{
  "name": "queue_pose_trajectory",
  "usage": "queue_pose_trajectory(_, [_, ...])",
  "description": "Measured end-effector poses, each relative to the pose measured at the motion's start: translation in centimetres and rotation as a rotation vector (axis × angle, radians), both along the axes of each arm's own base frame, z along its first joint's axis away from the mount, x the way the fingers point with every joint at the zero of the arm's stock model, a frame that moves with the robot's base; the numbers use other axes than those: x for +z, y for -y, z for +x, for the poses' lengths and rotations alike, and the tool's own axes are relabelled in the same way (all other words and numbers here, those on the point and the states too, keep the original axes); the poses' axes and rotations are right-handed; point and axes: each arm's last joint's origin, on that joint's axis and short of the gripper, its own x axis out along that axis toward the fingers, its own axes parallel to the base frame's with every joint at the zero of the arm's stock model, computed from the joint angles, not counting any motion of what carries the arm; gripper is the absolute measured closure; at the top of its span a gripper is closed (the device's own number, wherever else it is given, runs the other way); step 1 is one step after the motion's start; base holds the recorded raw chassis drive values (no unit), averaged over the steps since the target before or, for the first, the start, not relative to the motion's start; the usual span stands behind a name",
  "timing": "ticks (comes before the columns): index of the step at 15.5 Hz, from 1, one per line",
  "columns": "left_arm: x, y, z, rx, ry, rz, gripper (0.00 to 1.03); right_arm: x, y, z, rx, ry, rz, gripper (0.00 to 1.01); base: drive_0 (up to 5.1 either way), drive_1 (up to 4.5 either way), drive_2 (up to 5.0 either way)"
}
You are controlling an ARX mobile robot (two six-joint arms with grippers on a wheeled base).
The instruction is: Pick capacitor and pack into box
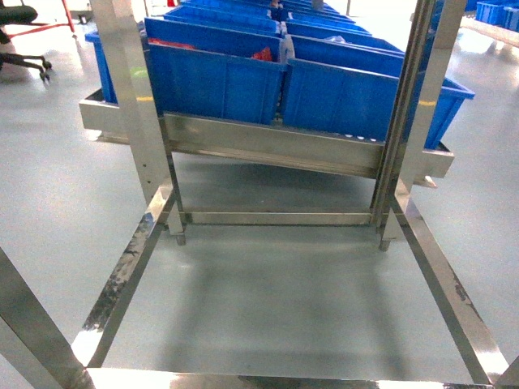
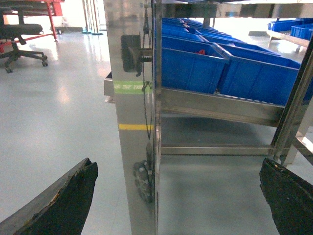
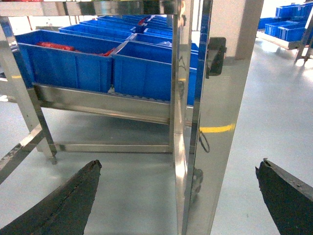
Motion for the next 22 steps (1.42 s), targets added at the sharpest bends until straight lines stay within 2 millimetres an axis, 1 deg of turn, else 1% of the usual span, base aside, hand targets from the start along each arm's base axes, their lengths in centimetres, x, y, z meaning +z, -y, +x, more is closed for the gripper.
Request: queue_pose_trajectory(22, [-0.01, 0.00, 0.00, 0.000, -0.001, 0.000, 0.05, -0.02, 0.00, 0.00, 0.000, -0.002, 0.000, 0.03, 0.0, 0.00, 0.0])
